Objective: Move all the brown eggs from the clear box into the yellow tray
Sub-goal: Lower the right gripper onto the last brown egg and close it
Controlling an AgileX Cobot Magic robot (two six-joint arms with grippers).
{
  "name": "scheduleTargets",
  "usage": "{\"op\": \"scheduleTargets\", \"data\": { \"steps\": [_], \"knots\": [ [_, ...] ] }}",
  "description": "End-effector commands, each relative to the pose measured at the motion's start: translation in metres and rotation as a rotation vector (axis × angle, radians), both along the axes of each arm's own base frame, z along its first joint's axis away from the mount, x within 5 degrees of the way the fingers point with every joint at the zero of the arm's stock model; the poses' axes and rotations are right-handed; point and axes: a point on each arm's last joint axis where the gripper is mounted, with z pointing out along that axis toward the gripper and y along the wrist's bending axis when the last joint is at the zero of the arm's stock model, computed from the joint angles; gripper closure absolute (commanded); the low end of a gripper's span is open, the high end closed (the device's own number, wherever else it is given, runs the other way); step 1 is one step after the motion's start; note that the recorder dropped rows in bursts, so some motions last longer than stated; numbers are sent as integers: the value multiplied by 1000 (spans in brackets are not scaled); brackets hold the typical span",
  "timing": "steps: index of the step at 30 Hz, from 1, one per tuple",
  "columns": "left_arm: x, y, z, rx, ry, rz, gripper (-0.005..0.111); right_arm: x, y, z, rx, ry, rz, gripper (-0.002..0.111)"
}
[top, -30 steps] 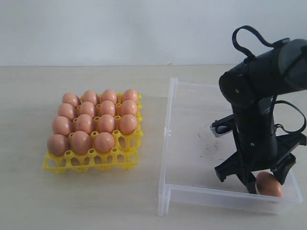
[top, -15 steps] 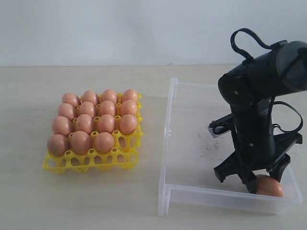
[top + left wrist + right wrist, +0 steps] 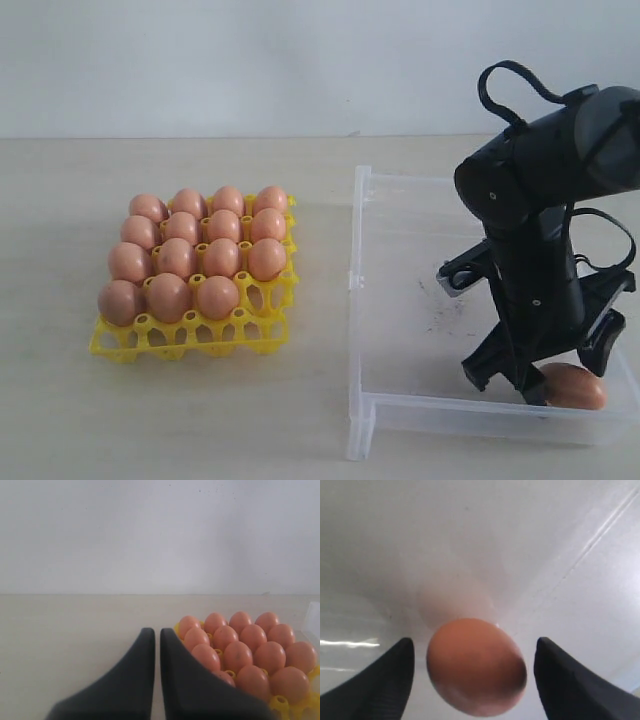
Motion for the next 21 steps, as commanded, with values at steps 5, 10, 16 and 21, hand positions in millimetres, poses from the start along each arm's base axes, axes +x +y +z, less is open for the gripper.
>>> {"op": "scheduleTargets", "data": {
  "steps": [5, 10, 16, 21],
  "knots": [
    [0, 0, 0, -5, -13, 6, 103, -3, -3, 1, -16, 78, 108, 47],
    [0, 0, 0, -5, -13, 6, 103, -1, -3, 0, -2, 72, 137, 51],
    [0, 0, 0, -5, -13, 6, 103, 1, -2, 0, 2, 56, 155, 72],
    [0, 0, 0, -5, -13, 6, 103, -2, -4, 1, -19, 90, 153, 56]
  ]
}}
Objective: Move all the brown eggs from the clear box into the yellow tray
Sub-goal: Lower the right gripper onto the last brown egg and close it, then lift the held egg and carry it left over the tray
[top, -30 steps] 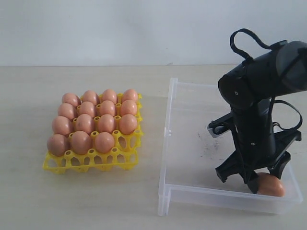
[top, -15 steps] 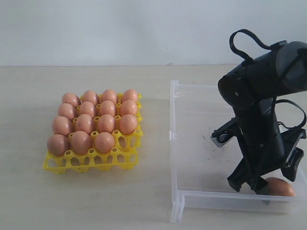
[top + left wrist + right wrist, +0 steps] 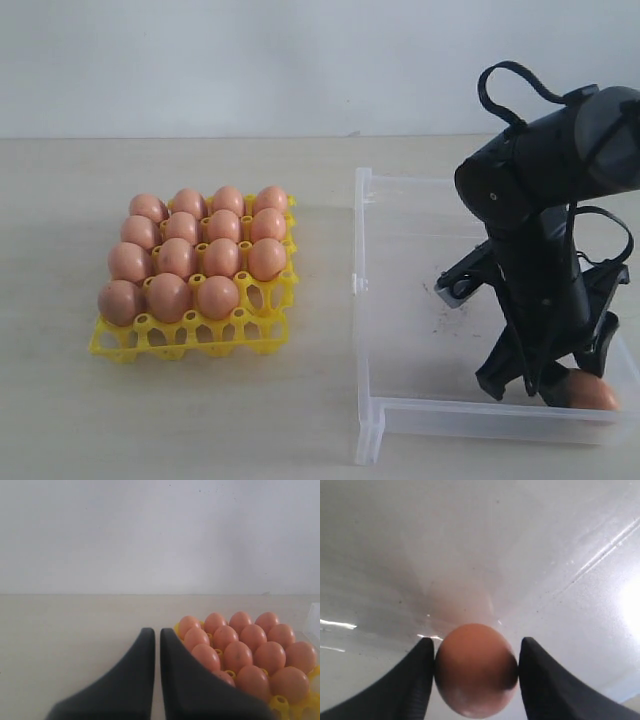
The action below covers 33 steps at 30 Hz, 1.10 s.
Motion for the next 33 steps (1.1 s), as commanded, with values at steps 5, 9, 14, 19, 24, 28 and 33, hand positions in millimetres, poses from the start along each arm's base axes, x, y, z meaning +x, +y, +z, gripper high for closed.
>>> {"op": "scheduleTargets", "data": {
  "steps": [5, 9, 14, 19, 24, 28, 33],
  "knots": [
    [0, 0, 0, -5, -13, 6, 103, -1, -2, -5, -30, 39, 4, 44],
    [0, 0, 0, -5, -13, 6, 103, -1, -2, -12, -42, 60, 4, 44],
    [0, 0, 0, -5, -13, 6, 103, -2, -1, -20, -46, 80, -5, 59],
    [0, 0, 0, -5, -13, 6, 103, -1, -1, -24, -44, 82, -3, 109],
    [0, 0, 0, -5, -13, 6, 103, 9, 7, -22, 66, -63, -4, 108],
    [0, 0, 0, -5, -13, 6, 103, 23, 18, -7, 216, -251, 22, 108],
    [0, 0, 0, -5, -13, 6, 103, 35, 34, 17, 432, -466, -4, 108]
  ]
}}
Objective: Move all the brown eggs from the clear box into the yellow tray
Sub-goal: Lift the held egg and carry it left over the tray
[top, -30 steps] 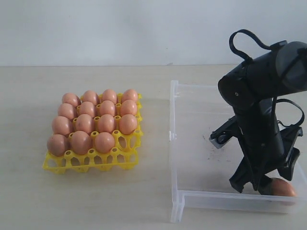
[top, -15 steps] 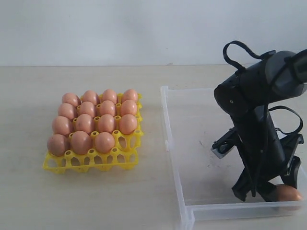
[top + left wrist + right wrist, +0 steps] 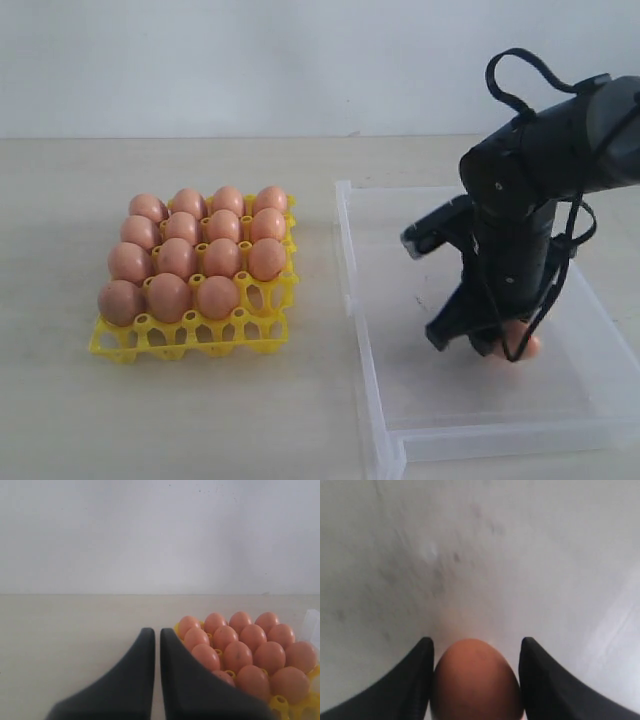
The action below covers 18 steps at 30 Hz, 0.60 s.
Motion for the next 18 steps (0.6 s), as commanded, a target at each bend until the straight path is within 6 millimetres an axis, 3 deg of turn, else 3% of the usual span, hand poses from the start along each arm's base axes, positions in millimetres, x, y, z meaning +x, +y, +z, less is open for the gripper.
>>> {"op": "scheduleTargets", "data": {
  "steps": [1, 9, 14, 18],
  "knots": [
    [0, 0, 0, -5, -13, 6, 103, 13, 16, 17, 216, -198, -30, 108],
    [0, 0, 0, -5, -13, 6, 103, 13, 16, 20, 228, -205, -21, 108],
    [0, 0, 0, -5, -13, 6, 103, 6, 13, 13, 213, -171, -18, 108],
    [0, 0, 0, -5, -13, 6, 103, 5, 15, 7, 277, -247, -21, 108]
  ]
}}
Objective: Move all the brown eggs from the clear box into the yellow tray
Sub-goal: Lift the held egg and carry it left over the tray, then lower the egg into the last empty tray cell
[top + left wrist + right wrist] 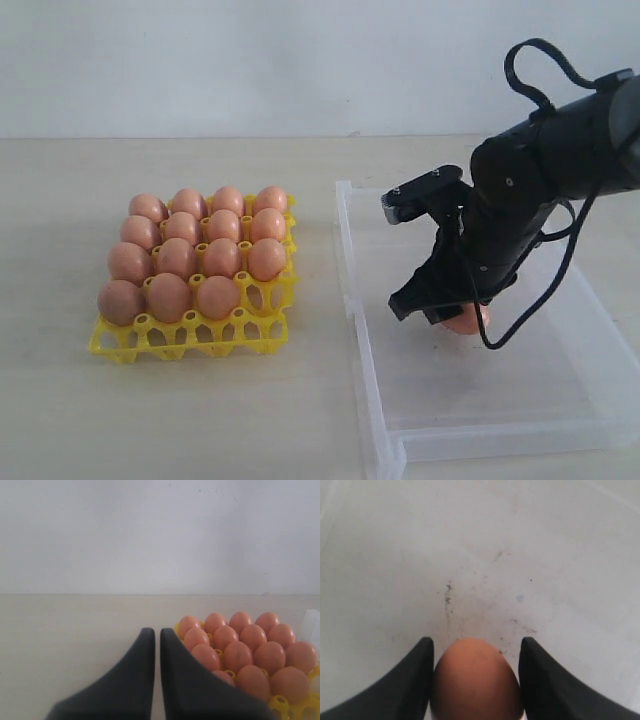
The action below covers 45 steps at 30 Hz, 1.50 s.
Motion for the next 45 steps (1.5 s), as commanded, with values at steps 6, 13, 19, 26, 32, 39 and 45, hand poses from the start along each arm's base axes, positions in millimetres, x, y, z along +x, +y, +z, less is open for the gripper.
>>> {"op": "scheduleTargets", "data": {
  "steps": [6, 13, 19, 26, 32, 39, 45],
  "knots": [
    [0, 0, 0, -5, -13, 6, 103, 0, 5, -8, 206, -241, -9, 108],
    [0, 0, 0, -5, -13, 6, 103, -4, 10, -8, 444, -480, -31, 108],
    [0, 0, 0, -5, -13, 6, 103, -7, 9, -3, 564, -625, -43, 108],
    [0, 0, 0, -5, -13, 6, 103, -24, 7, 10, 786, -858, 14, 108],
    [0, 0, 0, -5, -13, 6, 103, -48, 24, 19, 970, -869, 322, 108],
    [0, 0, 0, -5, -13, 6, 103, -39, 47, 20, 1065, -775, 497, 108],
    [0, 0, 0, -5, -13, 6, 103, -28, 60, 7, 1105, -693, 538, 108]
  ]
}}
